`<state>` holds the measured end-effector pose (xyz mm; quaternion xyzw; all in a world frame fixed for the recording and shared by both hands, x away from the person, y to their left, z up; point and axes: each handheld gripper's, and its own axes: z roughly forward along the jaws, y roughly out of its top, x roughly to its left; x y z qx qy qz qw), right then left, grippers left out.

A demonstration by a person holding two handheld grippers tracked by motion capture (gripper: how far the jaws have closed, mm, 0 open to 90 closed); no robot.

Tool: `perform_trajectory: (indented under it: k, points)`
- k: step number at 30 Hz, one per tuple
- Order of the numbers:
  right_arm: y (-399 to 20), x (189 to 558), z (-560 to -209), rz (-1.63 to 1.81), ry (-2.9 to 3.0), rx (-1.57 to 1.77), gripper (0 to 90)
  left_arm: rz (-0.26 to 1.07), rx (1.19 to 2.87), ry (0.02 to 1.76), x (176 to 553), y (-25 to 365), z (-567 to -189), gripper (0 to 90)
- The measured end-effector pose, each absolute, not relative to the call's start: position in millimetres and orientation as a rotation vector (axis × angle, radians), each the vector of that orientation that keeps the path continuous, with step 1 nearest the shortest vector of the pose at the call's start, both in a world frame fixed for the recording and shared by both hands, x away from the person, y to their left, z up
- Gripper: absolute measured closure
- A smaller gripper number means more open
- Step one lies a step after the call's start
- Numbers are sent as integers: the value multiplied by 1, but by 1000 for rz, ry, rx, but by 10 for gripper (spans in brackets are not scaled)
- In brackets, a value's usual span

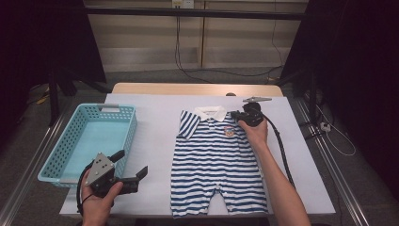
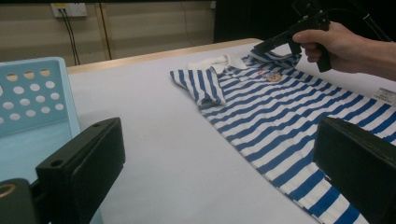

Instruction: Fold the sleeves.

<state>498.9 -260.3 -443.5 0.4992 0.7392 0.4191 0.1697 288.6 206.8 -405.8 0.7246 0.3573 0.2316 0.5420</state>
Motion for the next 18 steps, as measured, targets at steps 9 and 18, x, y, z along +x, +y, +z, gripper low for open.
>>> perform_trajectory:
  k: [9, 18]
  points:
    - [-257, 504, -453, 1190, 2095, 1447, 879, 538, 1712, 858, 290, 206, -407, 27]
    - [-255, 505, -457, 1185, 2095, 1452, 876, 536, 1713, 856, 289, 206, -407, 27]
